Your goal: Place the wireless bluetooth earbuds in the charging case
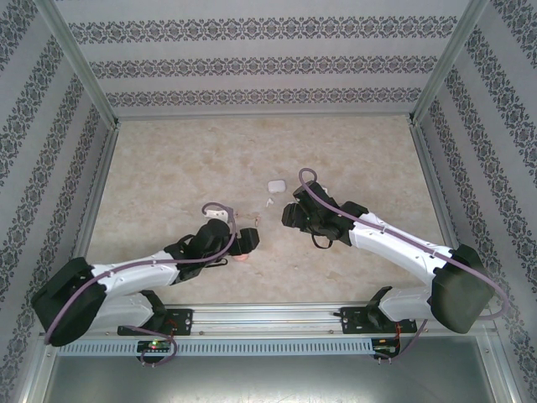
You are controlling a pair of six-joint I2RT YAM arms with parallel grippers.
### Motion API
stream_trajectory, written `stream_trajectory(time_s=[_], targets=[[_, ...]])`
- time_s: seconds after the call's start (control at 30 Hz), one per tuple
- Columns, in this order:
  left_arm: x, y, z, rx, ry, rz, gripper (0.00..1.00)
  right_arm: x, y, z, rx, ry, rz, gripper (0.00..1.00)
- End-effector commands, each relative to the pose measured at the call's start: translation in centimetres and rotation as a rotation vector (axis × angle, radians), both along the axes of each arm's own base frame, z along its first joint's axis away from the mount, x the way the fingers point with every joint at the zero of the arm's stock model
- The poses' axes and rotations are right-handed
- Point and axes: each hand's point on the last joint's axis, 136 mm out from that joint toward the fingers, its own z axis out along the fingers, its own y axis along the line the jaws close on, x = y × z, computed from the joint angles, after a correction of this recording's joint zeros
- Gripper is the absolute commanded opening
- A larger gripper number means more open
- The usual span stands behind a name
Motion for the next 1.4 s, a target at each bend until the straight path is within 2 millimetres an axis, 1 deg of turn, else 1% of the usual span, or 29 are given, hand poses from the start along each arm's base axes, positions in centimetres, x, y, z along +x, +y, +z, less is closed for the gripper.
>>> stream_trajectory(time_s=[0.0, 0.07, 0.2, 0.37, 0.7, 0.9, 1.13, 1.37], targets=[[-0.6, 2.2, -0.1, 0.113, 0.058, 0.070, 0.87, 0.2, -0.2, 0.3, 0.001, -0.010, -0.011, 0.66], [-1.2, 2.6, -0.4, 0.123, 0.091, 0.072, 0.87, 0.2, -0.2, 0.3, 0.000, -0.010, -0.011, 0.66], [-2.1, 2.6, -1.5, 0.105, 0.137, 0.068, 0.87, 0.2, -0.2, 0.4, 0.001, -0.013, -0.009, 0.66], [-2.6, 2.6, -2.8, 0.086, 0.164, 0.067, 0.87, 0.3, -0.3, 0.5, 0.002, -0.017, -0.012, 0.66], [-3.7, 1.0, -4.8, 0.050, 0.229, 0.042, 0.87, 0.3, -0.4, 0.4, -0.002, -0.016, -0.013, 0.67], [-4.3, 0.0, -5.0, 0.042, 0.239, 0.027, 0.87, 0.4, -0.4, 0.3, -0.004, -0.014, -0.012, 0.67], [-4.8, -1.7, -5.3, 0.024, 0.245, 0.003, 0.87, 0.3, -0.4, 0.2, -0.002, -0.013, -0.010, 0.67], [-5.0, -3.6, -5.0, 0.010, 0.238, -0.027, 0.87, 0.3, -0.6, 0.1, -0.003, -0.012, -0.013, 0.66]])
